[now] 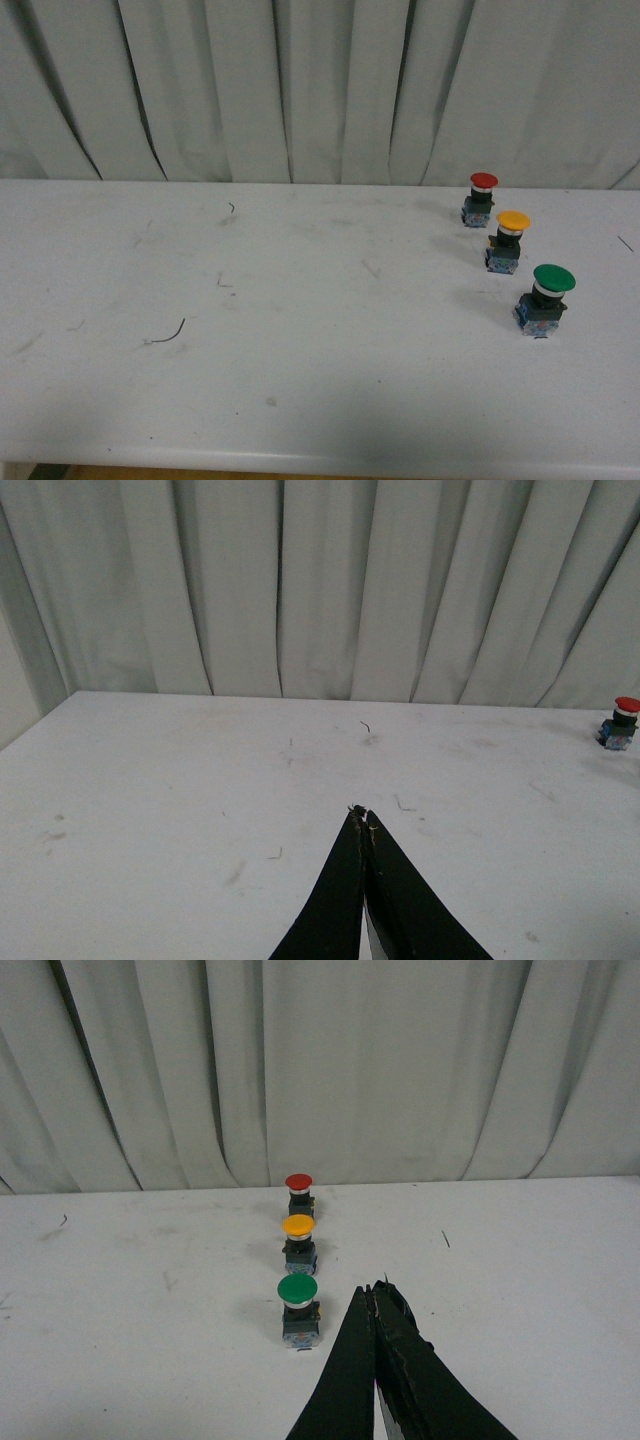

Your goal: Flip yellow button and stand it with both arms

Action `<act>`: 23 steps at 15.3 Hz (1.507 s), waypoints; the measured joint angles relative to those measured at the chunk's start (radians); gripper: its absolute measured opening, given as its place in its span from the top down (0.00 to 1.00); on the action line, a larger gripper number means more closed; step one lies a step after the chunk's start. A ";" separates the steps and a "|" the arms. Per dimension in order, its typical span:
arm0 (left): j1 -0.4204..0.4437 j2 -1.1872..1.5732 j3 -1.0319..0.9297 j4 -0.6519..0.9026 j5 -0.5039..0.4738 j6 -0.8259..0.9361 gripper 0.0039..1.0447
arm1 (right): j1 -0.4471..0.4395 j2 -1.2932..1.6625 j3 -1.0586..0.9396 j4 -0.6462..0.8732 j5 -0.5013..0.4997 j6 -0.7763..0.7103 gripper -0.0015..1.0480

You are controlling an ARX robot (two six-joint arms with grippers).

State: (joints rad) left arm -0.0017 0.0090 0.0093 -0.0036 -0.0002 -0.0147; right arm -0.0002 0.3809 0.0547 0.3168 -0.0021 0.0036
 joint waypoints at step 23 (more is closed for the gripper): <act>0.000 0.000 0.000 0.000 0.000 0.000 0.99 | 0.000 -0.377 -0.043 -0.320 0.002 -0.001 0.49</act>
State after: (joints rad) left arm -0.0017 0.0090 0.0093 -0.0036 -0.0002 -0.0147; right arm -0.0002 0.0036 0.0116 -0.0036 0.0002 0.0025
